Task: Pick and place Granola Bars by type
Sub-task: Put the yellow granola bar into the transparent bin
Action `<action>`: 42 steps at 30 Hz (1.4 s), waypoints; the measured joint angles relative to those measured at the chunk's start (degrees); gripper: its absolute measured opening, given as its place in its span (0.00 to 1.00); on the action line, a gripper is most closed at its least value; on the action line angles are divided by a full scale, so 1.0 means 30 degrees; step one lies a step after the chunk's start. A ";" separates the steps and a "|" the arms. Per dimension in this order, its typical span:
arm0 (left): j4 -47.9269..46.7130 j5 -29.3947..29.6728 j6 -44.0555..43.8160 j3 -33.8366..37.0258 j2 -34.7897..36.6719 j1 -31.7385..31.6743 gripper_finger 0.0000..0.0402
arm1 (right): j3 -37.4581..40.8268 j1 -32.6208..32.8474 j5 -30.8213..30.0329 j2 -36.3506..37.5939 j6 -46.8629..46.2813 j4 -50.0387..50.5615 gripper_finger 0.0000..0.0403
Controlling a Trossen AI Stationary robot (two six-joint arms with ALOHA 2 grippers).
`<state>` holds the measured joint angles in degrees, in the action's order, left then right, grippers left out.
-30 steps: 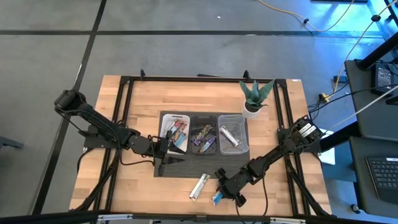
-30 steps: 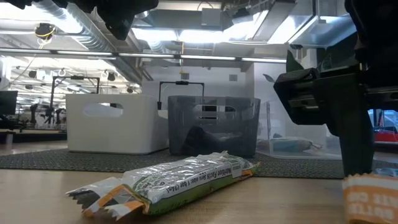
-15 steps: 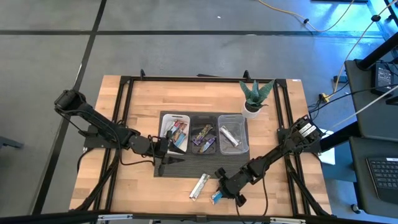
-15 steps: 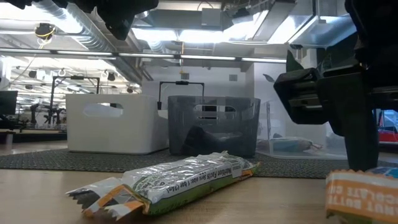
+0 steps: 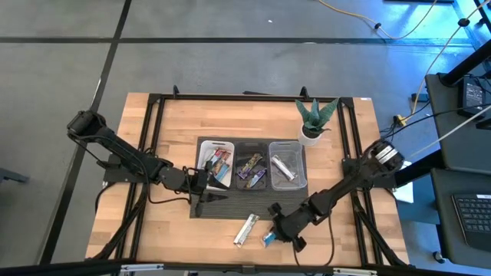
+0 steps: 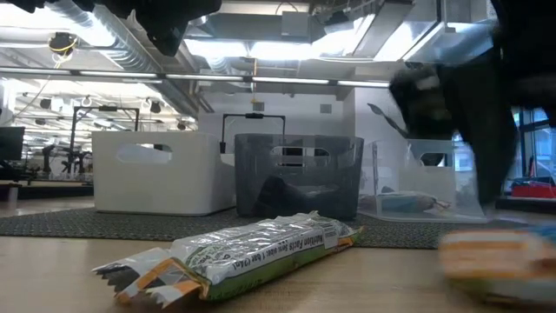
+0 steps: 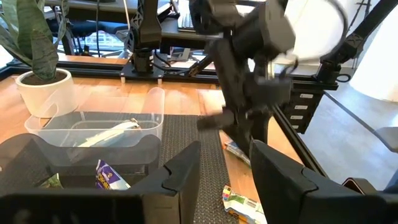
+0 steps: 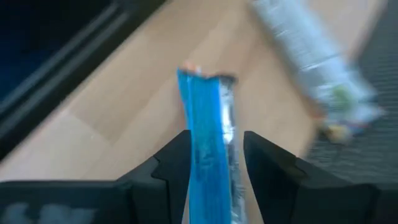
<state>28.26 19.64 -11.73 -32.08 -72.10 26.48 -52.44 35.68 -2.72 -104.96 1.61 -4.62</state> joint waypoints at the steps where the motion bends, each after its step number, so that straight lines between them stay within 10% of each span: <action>1: -0.0012 0.0000 0.0000 0.0000 0.0000 0.0000 0.32 | -0.0037 0.0000 -0.0441 0.0459 -0.0264 0.0397 0.37; 11: -0.0166 -0.0044 -0.0022 -0.0007 0.0000 0.0000 0.32 | -0.0050 -0.0010 -0.3064 0.3636 -0.2965 0.2754 0.37; 42: -0.0653 0.0080 -0.0335 -0.0004 0.0000 0.0000 0.33 | -0.0120 0.0568 -0.1152 -0.1512 -0.4954 -0.0764 0.37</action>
<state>26.30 19.88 -12.73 -32.09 -72.10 26.48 -52.80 37.39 -6.17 -109.49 -13.26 -6.92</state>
